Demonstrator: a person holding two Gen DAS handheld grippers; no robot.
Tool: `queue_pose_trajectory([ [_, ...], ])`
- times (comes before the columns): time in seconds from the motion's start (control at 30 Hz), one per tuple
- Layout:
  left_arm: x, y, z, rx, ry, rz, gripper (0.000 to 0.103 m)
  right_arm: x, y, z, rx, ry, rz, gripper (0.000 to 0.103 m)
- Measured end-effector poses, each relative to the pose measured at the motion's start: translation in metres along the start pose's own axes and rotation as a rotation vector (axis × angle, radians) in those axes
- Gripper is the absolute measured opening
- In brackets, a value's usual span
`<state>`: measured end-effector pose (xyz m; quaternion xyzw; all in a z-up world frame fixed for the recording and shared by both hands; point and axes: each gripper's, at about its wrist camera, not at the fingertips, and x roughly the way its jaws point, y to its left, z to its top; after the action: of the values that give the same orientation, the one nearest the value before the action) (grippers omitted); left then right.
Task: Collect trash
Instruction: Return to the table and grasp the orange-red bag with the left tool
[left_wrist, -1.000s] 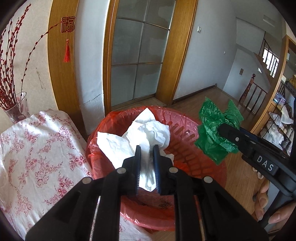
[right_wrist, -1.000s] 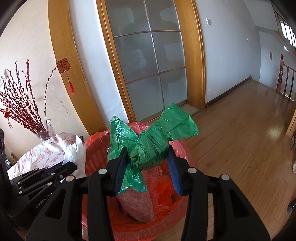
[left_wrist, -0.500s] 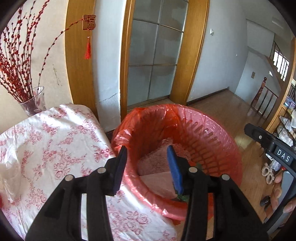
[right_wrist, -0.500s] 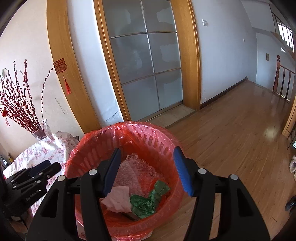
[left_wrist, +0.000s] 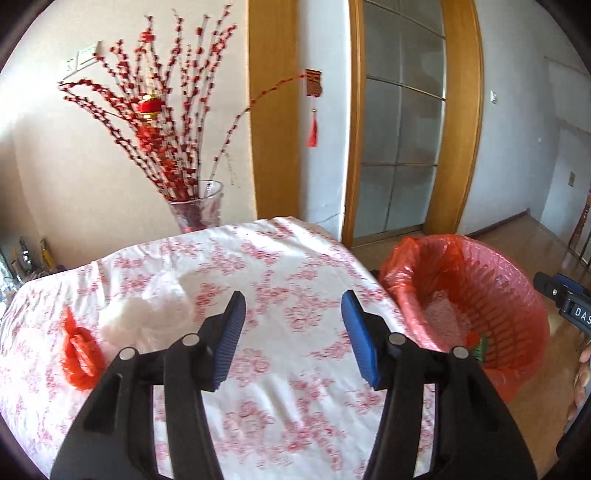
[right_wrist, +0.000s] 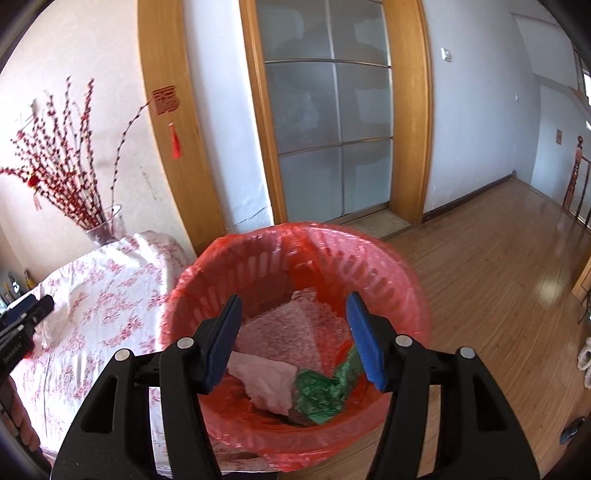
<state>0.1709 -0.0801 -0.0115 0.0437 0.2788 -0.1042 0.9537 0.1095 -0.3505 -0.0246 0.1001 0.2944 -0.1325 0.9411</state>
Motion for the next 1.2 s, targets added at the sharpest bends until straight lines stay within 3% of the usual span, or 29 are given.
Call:
queue_pose_trajectory([
  [0.27, -0.027, 0.111, -0.014, -0.093, -0.024, 0.274, 0.054, 0.005, 0.054, -0.01, -0.073, 0.028, 0.107, 0.059],
  [0.43, -0.022, 0.169, -0.027, -0.149, 0.034, 0.361, 0.054, 0.008, 0.091, -0.014, -0.119, 0.043, 0.169, 0.059],
  [0.6, -0.008, 0.195, -0.037, -0.202, 0.092, 0.319, 0.054, 0.009, 0.122, -0.016, -0.157, 0.052, 0.213, 0.059],
  [0.83, 0.017, 0.201, -0.047, -0.212, 0.181, 0.257, 0.054, 0.012, 0.154, -0.017, -0.194, 0.063, 0.246, 0.059],
  [1.0, 0.023, 0.204, -0.048, -0.223, 0.199, 0.212, 0.054, 0.017, 0.178, -0.019, -0.224, 0.072, 0.274, 0.059],
  [1.2, 0.031, 0.199, -0.042, -0.186, 0.214, 0.17, 0.035, 0.019, 0.208, -0.022, -0.27, 0.076, 0.315, 0.059],
])
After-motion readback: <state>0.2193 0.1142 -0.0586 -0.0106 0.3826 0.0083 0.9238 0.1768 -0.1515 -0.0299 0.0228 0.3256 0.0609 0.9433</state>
